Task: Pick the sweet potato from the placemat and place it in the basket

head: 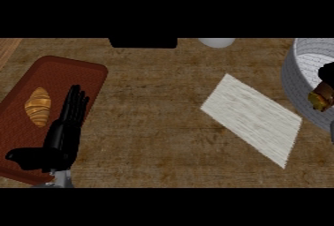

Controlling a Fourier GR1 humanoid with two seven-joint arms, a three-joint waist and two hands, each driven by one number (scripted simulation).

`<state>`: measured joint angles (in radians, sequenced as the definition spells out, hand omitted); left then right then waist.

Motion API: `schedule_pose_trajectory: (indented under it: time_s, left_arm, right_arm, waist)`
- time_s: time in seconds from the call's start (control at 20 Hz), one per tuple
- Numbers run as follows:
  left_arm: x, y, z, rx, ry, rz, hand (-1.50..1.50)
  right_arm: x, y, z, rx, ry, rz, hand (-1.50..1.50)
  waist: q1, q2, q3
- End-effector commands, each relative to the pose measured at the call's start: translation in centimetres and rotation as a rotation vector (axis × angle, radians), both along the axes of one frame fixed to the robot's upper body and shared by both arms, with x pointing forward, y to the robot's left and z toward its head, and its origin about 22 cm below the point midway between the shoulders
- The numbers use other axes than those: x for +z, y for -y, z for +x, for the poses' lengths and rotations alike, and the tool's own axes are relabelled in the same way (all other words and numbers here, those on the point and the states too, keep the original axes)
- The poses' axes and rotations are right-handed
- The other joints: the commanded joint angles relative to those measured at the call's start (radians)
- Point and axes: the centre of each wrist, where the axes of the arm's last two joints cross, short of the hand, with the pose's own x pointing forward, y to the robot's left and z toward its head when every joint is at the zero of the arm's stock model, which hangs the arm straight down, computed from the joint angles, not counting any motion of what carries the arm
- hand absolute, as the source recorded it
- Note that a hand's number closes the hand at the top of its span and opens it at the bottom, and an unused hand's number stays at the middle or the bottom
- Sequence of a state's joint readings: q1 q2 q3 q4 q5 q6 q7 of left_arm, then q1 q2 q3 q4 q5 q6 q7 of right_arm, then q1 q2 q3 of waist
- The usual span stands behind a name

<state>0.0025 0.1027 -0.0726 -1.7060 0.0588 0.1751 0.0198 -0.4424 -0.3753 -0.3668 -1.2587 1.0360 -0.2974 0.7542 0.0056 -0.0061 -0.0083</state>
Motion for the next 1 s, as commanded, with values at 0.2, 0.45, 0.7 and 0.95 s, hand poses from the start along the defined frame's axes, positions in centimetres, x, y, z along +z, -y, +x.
schedule_pose_trajectory:
  time_s: [0.2,0.45,0.7,0.95]
  left_arm:
    - [-0.3,-1.1,-1.3,0.000,0.001,-0.015,0.00]
    - [-0.1,-0.1,1.8,0.013,-0.003,0.019,0.00]
    - [0.2,-1.5,-0.2,-0.019,-0.006,-0.004,0.00]
    - [0.4,0.0,0.0,-0.004,-0.008,-0.003,0.00]
  right_arm:
    - [-3.2,1.5,-2.1,-0.008,-0.097,0.039,-1.50]
    - [-3.1,2.2,-1.1,0.003,0.021,0.038,-1.50]
    - [-1.2,2.5,-1.6,0.017,0.193,-0.033,-1.50]
    - [-0.1,3.6,-2.5,-0.034,0.262,-0.133,-1.50]
  waist:
    - [-0.002,0.005,0.008]
    - [-0.003,0.007,0.008]
    - [-0.002,0.005,0.008]
    - [-0.004,0.005,0.008]
